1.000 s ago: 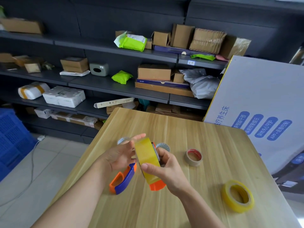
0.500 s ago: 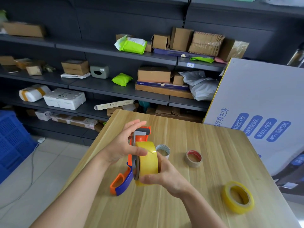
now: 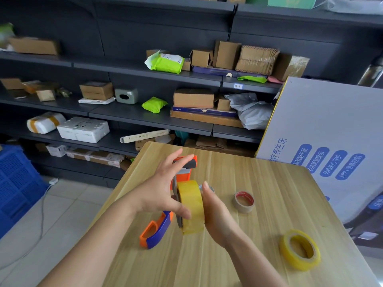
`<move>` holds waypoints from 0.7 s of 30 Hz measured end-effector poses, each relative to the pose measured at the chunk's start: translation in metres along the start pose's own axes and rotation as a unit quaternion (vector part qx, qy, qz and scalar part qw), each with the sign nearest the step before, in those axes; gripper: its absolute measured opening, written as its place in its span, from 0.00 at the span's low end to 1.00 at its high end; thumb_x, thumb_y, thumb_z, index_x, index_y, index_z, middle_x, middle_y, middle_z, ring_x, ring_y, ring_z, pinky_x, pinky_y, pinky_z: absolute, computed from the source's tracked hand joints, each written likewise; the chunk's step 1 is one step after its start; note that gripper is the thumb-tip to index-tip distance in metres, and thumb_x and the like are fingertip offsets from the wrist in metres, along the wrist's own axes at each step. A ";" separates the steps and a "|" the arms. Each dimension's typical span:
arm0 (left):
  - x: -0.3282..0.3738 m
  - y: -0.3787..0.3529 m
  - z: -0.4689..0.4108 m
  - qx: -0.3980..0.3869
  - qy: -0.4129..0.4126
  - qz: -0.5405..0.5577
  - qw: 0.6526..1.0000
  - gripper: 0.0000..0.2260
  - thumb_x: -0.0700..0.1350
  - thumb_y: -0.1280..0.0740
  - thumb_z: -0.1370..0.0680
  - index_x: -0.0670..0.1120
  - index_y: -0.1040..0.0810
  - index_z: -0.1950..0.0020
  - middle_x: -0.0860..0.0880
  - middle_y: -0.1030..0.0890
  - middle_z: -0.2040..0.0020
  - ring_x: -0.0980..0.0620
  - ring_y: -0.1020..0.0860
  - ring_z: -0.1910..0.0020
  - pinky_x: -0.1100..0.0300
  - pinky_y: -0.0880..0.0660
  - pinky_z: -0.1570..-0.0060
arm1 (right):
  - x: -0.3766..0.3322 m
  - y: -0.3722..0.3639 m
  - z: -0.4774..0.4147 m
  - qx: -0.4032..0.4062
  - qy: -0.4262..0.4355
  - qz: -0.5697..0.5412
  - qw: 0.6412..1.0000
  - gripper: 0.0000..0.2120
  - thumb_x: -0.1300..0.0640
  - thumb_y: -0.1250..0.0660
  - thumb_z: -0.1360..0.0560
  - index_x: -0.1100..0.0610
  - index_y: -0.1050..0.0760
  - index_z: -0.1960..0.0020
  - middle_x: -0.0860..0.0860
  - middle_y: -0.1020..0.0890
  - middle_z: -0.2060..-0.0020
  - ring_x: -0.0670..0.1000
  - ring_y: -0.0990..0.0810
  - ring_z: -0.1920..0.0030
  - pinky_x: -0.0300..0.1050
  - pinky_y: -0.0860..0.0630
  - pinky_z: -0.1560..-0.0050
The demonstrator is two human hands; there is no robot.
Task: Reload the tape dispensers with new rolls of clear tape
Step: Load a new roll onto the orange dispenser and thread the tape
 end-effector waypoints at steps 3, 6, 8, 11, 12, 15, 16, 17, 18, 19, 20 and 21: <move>-0.001 0.005 0.000 -0.063 0.016 0.026 0.998 0.55 0.49 0.17 0.41 0.70 0.50 0.27 0.68 0.59 0.25 0.66 0.53 0.26 0.66 0.42 0.33 | 0.001 0.001 -0.001 0.052 -0.026 0.013 0.998 0.18 0.49 0.34 0.24 0.61 0.22 0.41 0.56 0.14 0.52 0.53 0.15 0.52 0.45 0.21 0.54; -0.003 0.016 0.000 -0.075 -0.018 0.204 0.976 0.50 0.46 0.21 0.38 0.67 0.47 0.27 0.67 0.46 0.26 0.68 0.44 0.27 0.66 0.39 0.32 | 0.000 0.001 0.000 0.082 -0.032 -0.011 0.996 0.20 0.48 0.31 0.30 0.61 0.21 0.43 0.60 0.15 0.50 0.57 0.16 0.51 0.54 0.22 0.48; -0.012 0.017 -0.003 0.012 -0.008 0.312 0.950 0.43 0.47 0.24 0.36 0.67 0.42 0.28 0.67 0.40 0.28 0.61 0.40 0.26 0.54 0.38 0.30 | -0.005 0.000 0.003 0.066 -0.030 -0.063 0.995 0.11 0.55 0.35 0.24 0.62 0.21 0.49 0.60 0.14 0.58 0.56 0.15 0.60 0.52 0.19 0.56; -0.029 0.006 -0.006 0.100 0.088 0.318 0.939 0.29 0.65 0.29 0.34 0.66 0.32 0.34 0.60 0.30 0.29 0.55 0.35 0.28 0.49 0.39 0.29 | -0.011 0.002 0.004 0.049 -0.036 -0.115 0.991 0.11 0.58 0.40 0.21 0.65 0.23 0.48 0.59 0.15 0.65 0.54 0.16 0.67 0.44 0.20 0.67; -0.031 0.000 -0.007 0.091 0.104 0.317 0.938 0.26 0.69 0.34 0.31 0.63 0.28 0.35 0.57 0.26 0.32 0.54 0.31 0.30 0.49 0.37 0.30 | -0.012 0.001 0.004 0.043 -0.031 -0.120 0.991 0.13 0.58 0.40 0.22 0.66 0.24 0.47 0.59 0.16 0.64 0.54 0.16 0.66 0.44 0.20 0.67; -0.024 -0.010 -0.007 0.092 0.117 0.330 0.932 0.23 0.63 0.45 0.24 0.53 0.23 0.37 0.50 0.17 0.45 0.51 0.20 0.43 0.51 0.29 0.38 | -0.016 -0.002 0.004 0.035 -0.030 -0.116 0.992 0.16 0.57 0.40 0.22 0.67 0.25 0.42 0.61 0.16 0.61 0.56 0.16 0.64 0.46 0.19 0.65; -0.021 -0.010 -0.008 0.108 0.114 0.333 0.930 0.23 0.62 0.45 0.24 0.52 0.22 0.39 0.48 0.16 0.47 0.49 0.20 0.46 0.51 0.28 0.40 | -0.019 -0.003 0.006 0.029 -0.036 -0.119 0.992 0.15 0.57 0.40 0.22 0.67 0.25 0.43 0.61 0.15 0.62 0.56 0.16 0.65 0.46 0.19 0.65; -0.018 -0.010 -0.008 0.121 0.102 0.337 0.928 0.22 0.62 0.43 0.24 0.51 0.21 0.40 0.48 0.16 0.49 0.47 0.20 0.47 0.50 0.28 0.41 | -0.020 -0.004 0.007 0.017 -0.039 -0.125 0.991 0.13 0.57 0.41 0.22 0.65 0.24 0.46 0.60 0.15 0.63 0.55 0.16 0.66 0.46 0.19 0.66; -0.016 -0.009 -0.008 0.131 0.083 0.347 0.925 0.20 0.62 0.40 0.24 0.51 0.20 0.41 0.47 0.17 0.50 0.46 0.20 0.48 0.50 0.27 0.43 | -0.022 -0.003 0.007 0.010 -0.038 -0.126 0.991 0.13 0.57 0.41 0.21 0.65 0.24 0.47 0.59 0.15 0.64 0.55 0.15 0.66 0.45 0.19 0.66; -0.013 -0.009 -0.007 0.137 0.064 0.359 0.921 0.19 0.61 0.38 0.25 0.52 0.20 0.42 0.47 0.17 0.50 0.46 0.20 0.48 0.50 0.27 0.44 | -0.023 -0.003 0.006 0.007 -0.036 -0.122 0.992 0.13 0.56 0.41 0.22 0.64 0.24 0.46 0.59 0.15 0.62 0.55 0.15 0.65 0.46 0.18 0.65; -0.011 -0.008 -0.007 0.143 0.045 0.367 0.918 0.18 0.61 0.36 0.26 0.53 0.20 0.42 0.46 0.17 0.48 0.46 0.20 0.47 0.50 0.26 0.44 | -0.025 -0.004 0.005 0.008 -0.037 -0.111 0.993 0.14 0.56 0.40 0.22 0.64 0.25 0.43 0.59 0.14 0.60 0.55 0.15 0.62 0.46 0.19 0.63; -0.007 -0.006 -0.006 0.147 0.024 0.365 0.919 0.21 0.62 0.34 0.27 0.51 0.20 0.41 0.44 0.17 0.46 0.44 0.20 0.46 0.49 0.25 0.44 | -0.025 -0.004 0.004 0.013 -0.037 -0.098 0.994 0.14 0.55 0.39 0.22 0.63 0.25 0.41 0.59 0.14 0.58 0.55 0.15 0.60 0.47 0.19 0.60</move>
Point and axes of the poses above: each hand's wrist, its own z-axis away from the middle knuckle, its own y-axis out of the back of the hand, x = y × z, the point moved 1 cm from there along -z, towards the middle knuckle
